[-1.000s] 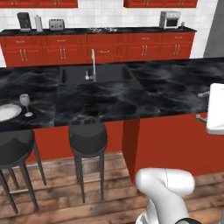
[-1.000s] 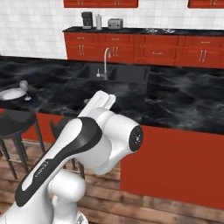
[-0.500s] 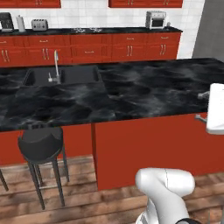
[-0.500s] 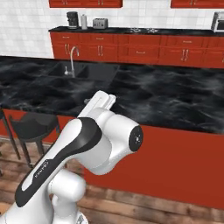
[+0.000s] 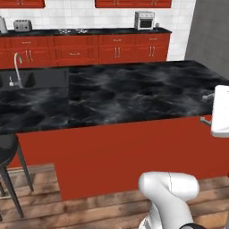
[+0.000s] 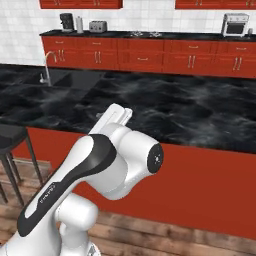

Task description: Retrieve the wine glasses from the counter and place one next to each plate.

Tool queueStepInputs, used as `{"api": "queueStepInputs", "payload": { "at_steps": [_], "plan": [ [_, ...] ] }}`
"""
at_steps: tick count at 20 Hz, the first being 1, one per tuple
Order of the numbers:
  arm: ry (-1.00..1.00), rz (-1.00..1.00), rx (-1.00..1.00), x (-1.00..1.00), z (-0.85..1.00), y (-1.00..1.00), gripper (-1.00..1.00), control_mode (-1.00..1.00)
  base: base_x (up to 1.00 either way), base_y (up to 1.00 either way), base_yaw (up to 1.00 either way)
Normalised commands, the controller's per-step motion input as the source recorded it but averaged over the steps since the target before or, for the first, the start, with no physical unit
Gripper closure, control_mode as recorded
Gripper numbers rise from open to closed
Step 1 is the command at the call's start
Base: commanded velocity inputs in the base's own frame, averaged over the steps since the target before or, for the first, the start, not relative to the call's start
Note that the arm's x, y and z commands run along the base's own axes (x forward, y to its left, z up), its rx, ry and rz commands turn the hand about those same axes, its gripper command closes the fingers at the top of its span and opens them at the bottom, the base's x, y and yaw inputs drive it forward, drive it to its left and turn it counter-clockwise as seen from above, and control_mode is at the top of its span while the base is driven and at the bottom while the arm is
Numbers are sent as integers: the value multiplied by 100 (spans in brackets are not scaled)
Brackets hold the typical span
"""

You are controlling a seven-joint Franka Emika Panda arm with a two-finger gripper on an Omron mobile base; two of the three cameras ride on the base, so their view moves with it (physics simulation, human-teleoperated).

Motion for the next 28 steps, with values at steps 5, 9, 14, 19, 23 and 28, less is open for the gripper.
{"api": "queueStepInputs", "payload": {
  "at_steps": [5,9,14,19,23,28],
  "plan": [
    [0,0,0,0,0,0,-100,100,-2,-100,0],
    [0,0,0,0,0,0,-100,100,0,-100,0],
    [0,0,0,0,0,0,-100,100,0,-100,0],
    [0,0,0,0,0,0,-100,100,0,-100,0],
    [0,0,0,0,0,0,-100,100,0,-100,0],
    [0,0,0,0,0,0,-100,100,21,-100,0]
  ]
}}
